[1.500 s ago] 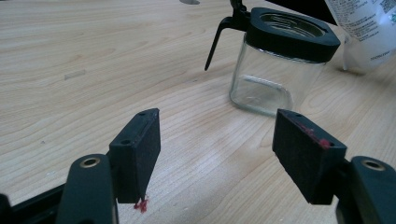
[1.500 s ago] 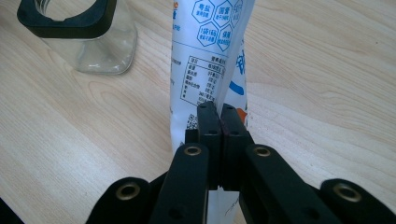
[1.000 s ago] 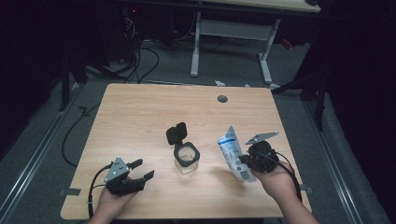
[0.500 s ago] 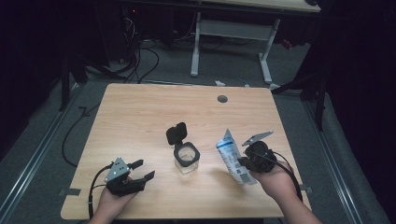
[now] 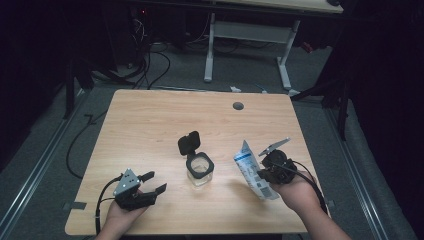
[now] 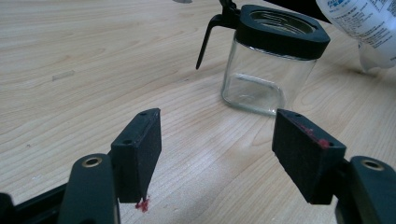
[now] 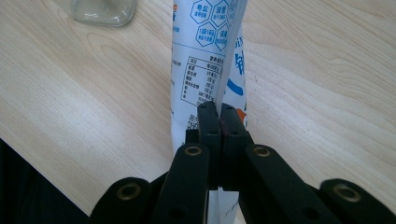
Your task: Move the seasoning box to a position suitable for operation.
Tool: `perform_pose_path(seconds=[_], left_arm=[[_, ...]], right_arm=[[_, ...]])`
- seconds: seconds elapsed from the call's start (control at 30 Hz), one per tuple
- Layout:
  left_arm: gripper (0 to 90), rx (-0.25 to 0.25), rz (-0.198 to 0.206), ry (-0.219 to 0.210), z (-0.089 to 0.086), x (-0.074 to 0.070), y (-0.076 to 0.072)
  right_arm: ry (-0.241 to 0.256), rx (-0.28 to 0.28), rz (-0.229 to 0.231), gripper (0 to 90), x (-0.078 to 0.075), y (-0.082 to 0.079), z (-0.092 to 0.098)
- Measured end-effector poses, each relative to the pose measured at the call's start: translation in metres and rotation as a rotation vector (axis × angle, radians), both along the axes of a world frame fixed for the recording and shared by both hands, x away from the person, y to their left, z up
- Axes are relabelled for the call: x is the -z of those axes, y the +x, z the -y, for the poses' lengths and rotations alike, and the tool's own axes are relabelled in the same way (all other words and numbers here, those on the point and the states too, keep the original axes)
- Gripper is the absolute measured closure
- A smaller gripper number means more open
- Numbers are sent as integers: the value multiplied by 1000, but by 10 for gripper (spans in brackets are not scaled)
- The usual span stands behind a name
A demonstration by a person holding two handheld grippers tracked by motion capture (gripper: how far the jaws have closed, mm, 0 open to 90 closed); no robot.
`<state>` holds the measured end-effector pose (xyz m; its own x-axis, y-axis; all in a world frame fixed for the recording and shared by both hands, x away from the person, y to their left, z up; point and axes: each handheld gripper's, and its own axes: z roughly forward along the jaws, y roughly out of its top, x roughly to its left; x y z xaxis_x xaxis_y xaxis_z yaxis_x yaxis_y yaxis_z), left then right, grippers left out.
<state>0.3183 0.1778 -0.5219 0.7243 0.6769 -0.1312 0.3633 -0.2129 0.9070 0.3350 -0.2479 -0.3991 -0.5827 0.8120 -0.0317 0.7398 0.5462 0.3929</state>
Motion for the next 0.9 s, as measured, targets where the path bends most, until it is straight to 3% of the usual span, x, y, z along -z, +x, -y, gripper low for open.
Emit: perform_pose_path(seconds=[0.47, 0.9], left_arm=[[332, 1, 3, 5, 1, 0, 0], [331, 3, 4, 9, 1, 0, 0]], right_arm=[[-29, 1, -42, 900, -9, 4, 1], [-66, -23, -75, 900, -8, 11, -6]])
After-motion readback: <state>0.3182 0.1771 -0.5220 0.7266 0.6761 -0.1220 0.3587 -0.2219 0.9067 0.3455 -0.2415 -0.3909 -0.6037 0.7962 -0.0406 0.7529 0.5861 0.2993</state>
